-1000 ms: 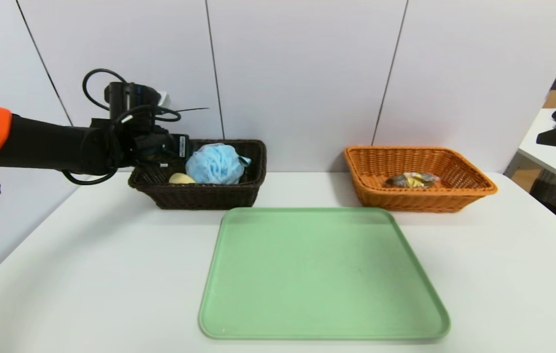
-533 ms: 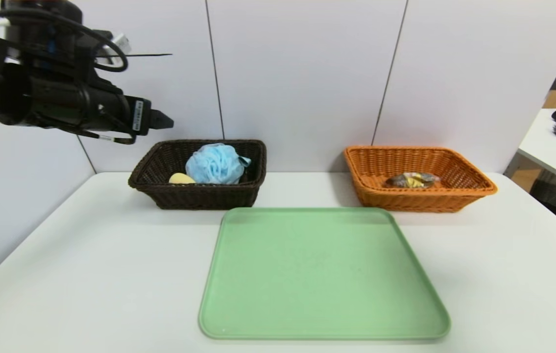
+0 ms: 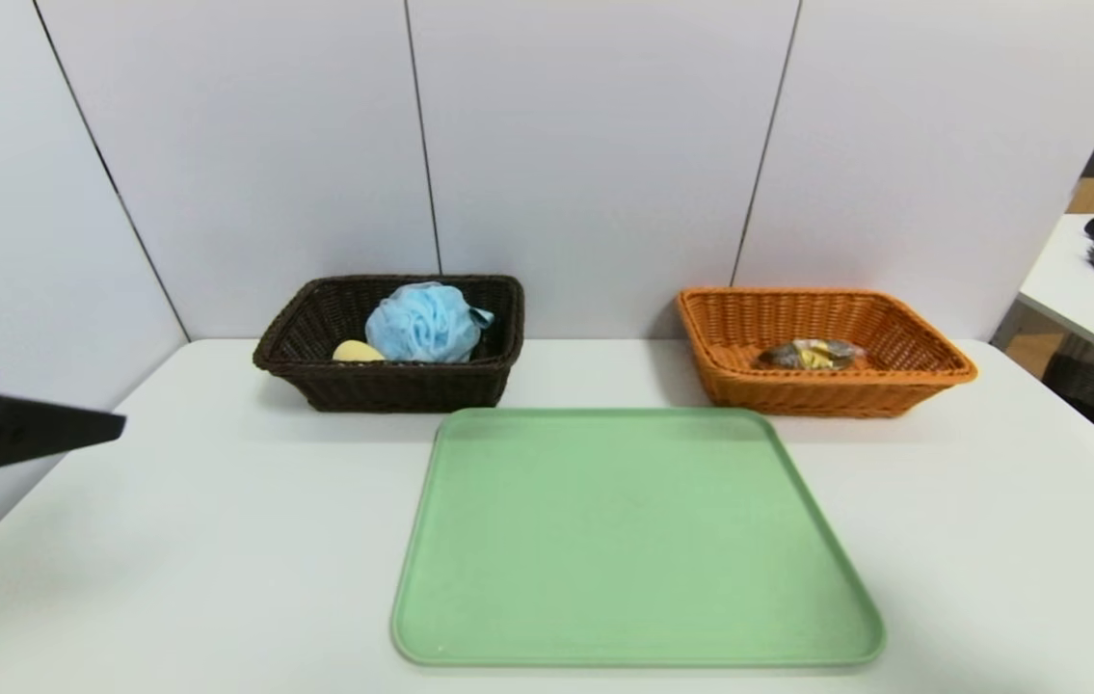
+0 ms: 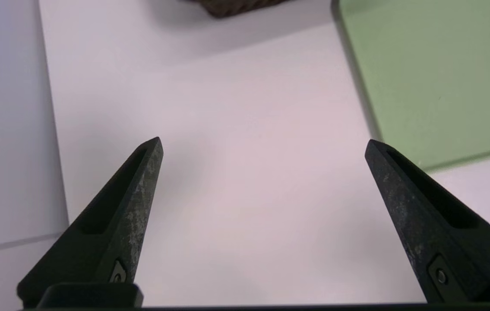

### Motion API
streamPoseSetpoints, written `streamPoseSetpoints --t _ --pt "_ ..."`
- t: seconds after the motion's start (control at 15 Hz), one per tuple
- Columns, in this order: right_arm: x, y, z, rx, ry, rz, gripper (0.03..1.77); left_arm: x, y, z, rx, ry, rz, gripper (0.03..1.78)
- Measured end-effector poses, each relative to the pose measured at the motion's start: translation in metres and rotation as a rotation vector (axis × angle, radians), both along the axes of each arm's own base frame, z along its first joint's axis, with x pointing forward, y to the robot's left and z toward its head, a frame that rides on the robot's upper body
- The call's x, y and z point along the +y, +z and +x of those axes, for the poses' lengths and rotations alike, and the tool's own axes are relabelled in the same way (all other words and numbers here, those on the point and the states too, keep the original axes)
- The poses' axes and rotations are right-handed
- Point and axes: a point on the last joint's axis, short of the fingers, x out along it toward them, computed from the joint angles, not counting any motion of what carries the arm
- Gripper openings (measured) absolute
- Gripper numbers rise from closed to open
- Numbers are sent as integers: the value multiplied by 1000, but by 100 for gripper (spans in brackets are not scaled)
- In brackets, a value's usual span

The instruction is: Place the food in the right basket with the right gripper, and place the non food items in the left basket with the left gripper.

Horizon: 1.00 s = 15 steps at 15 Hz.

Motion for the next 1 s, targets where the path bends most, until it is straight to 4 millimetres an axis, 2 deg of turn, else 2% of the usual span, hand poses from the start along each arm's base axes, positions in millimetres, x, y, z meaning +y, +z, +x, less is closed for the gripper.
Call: streamPoseSetpoints --t 0.2,0.4,0.67,1.0 --pt "1 -11 -36 -8 11 7 169 16 -15 -57 -41 99 0 167" --pt "1 -28 -77 -138 -3 5 169 21 -37 -107 -118 154 -3 167" --pt "1 -53 -123 -371 -47 -12 169 22 -65 -153 -217 200 -16 169" --pt "2 -82 -161 -654 -44 -6 169 20 -110 -195 -368 162 -52 169"
